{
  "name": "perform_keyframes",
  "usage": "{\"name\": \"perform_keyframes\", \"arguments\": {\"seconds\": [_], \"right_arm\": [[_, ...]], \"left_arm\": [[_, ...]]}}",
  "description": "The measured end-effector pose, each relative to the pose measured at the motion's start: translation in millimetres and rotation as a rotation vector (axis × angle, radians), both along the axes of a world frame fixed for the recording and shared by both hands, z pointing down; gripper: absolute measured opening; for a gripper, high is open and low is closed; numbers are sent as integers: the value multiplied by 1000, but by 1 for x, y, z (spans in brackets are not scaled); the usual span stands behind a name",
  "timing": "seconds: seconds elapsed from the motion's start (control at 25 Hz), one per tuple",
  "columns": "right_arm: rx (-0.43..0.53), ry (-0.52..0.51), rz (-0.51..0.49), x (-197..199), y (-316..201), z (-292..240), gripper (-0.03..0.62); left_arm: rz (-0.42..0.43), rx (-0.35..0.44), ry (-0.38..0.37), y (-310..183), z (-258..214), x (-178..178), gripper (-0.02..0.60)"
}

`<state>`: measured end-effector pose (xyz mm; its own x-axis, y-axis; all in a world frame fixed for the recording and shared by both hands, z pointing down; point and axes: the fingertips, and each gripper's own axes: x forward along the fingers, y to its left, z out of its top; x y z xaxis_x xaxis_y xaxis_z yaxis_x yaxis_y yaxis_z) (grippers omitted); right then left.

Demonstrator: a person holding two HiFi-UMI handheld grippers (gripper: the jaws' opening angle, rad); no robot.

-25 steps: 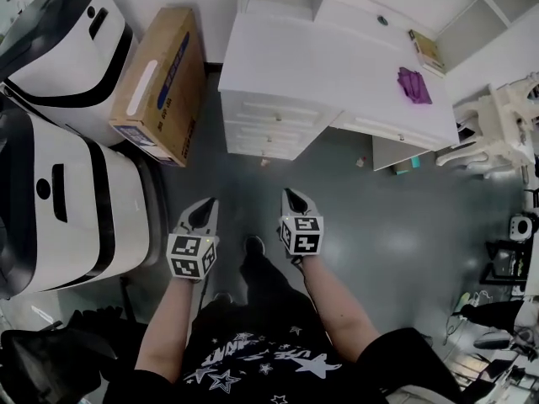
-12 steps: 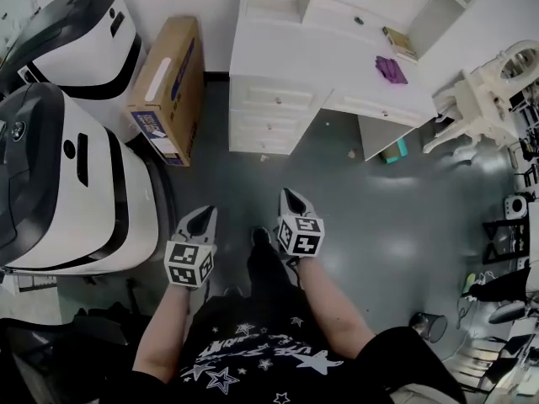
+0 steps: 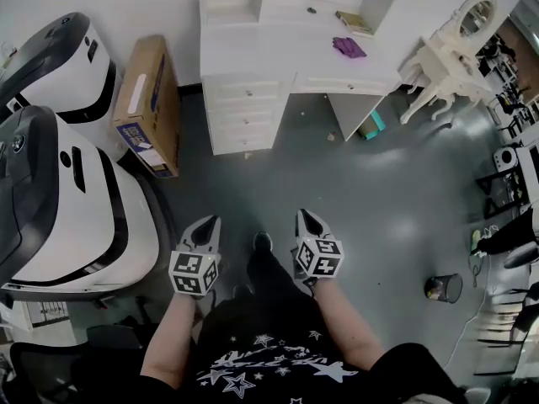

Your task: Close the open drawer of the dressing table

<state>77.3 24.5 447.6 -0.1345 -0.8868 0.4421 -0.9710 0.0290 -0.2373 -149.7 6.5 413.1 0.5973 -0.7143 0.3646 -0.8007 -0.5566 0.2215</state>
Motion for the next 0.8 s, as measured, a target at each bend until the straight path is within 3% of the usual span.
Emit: {"name": "perform_keyframes", "arguments": {"seconds": [0.36,0.8], "right_arm": [[1,-35,58,39,50,-12,3],[119,-62,-142,41,112,-54,3]], "left_arm": [[28,25,18,24,-21,36,9],[-37,72,15,120,-43,87,9]]}}
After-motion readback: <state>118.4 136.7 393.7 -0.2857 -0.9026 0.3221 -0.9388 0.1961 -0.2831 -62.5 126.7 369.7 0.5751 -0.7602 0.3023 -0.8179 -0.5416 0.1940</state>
